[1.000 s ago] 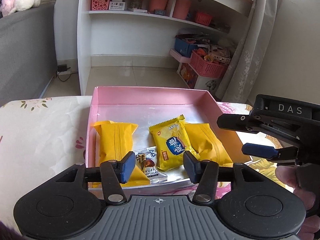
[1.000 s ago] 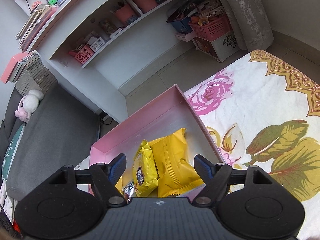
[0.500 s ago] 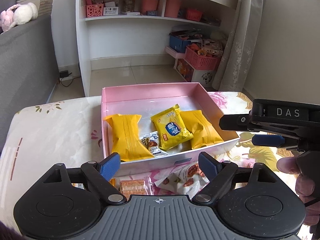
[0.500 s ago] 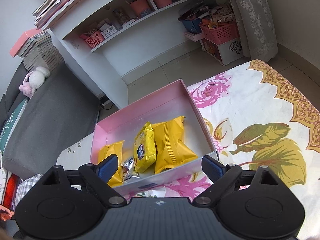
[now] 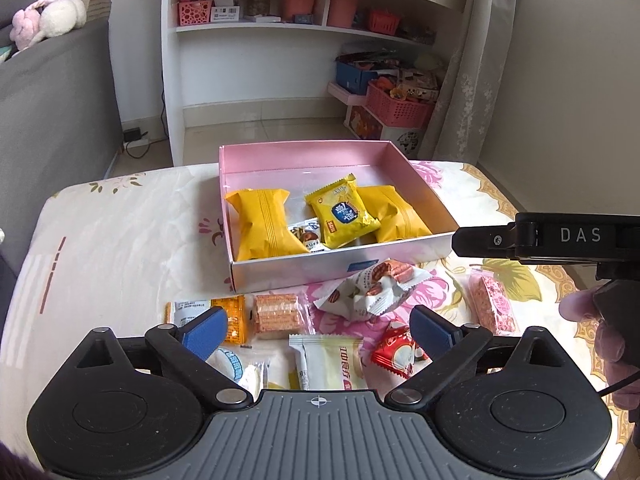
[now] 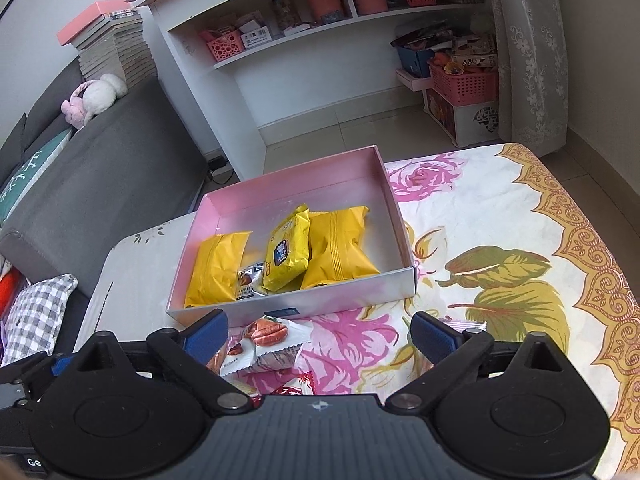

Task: Organize snacks
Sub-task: 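Withdraw both grippers from the box back over the snacks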

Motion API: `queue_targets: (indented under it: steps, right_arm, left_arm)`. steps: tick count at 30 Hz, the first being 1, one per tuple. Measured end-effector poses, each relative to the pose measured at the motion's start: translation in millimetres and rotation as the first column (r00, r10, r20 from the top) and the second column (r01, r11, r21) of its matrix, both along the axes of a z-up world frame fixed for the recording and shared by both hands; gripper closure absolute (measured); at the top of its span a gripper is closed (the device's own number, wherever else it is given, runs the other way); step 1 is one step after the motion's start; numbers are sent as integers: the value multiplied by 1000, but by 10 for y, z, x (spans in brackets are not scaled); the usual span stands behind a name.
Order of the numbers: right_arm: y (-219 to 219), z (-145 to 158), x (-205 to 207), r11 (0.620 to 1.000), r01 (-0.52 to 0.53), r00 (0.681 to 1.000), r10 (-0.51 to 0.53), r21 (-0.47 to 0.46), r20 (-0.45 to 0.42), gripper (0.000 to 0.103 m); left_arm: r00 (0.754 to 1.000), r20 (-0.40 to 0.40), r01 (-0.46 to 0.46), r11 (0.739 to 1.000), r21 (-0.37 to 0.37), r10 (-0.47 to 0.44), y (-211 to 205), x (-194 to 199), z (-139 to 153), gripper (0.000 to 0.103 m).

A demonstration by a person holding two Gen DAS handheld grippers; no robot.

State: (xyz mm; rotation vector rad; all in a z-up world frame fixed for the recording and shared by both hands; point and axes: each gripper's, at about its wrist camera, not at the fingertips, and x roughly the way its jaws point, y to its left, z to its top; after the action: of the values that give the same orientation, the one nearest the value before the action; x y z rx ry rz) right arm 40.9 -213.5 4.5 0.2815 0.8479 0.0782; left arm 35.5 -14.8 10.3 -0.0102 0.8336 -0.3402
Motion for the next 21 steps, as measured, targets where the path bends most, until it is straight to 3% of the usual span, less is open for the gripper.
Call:
queue_targets:
  steps: [11, 21]
  right_arm:
    - [50, -56, -251, 988, -83, 995, 89, -129, 44, 9]
    - [139, -211, -458, 968, -156, 987, 161, -195, 11, 9]
  left_arm:
    - [1000, -5, 26, 999, 28, -25, 210, -231, -140, 4]
    - [1000, -5, 14, 997, 80, -14, 471, -326, -252, 4]
